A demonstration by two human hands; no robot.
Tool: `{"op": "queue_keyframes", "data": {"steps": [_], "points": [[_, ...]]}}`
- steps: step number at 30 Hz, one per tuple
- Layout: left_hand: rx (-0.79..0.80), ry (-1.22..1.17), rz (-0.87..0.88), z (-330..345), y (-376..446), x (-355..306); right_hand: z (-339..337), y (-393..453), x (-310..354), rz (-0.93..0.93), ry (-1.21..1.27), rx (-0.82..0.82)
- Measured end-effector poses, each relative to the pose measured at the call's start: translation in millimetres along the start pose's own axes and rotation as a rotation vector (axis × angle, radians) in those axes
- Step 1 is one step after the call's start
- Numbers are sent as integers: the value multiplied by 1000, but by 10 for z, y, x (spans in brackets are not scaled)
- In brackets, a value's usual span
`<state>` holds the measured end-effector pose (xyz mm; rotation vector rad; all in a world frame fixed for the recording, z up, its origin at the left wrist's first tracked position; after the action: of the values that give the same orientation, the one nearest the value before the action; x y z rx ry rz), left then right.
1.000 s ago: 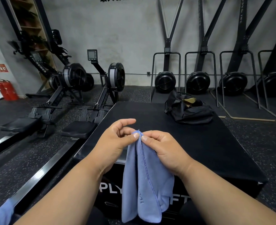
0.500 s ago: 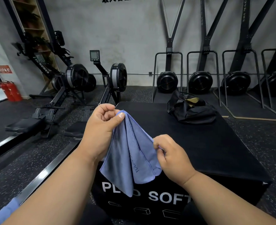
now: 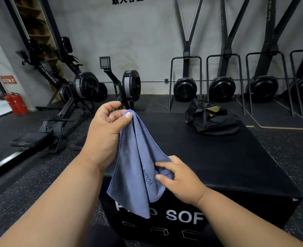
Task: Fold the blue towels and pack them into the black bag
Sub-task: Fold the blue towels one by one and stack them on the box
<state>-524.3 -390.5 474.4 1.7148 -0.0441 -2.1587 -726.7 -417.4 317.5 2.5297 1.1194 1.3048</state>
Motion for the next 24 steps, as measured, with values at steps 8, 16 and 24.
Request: {"op": "queue_keyframes", "data": {"steps": [8,16,24], "points": [[-15,33,-10,-30,25,-21,76,34,-89,36,28,66],[-119,125,-59,-508,138,157,-363,-99,-302,136,205,-64],[-175,188,-138,-896,142,587,-998,-157,-336,190,220,-183]]}}
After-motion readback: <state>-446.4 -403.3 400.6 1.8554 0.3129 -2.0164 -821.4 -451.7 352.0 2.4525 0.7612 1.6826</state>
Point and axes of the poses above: each hand's wrist, its own y-axis towards the middle knuckle, its own z-axis out of the palm, x = y × z, the point moved 10 cm from there along y, towards the middle knuckle, and after that the axes turned 9 degrees about -z, right-handed, at the moved point
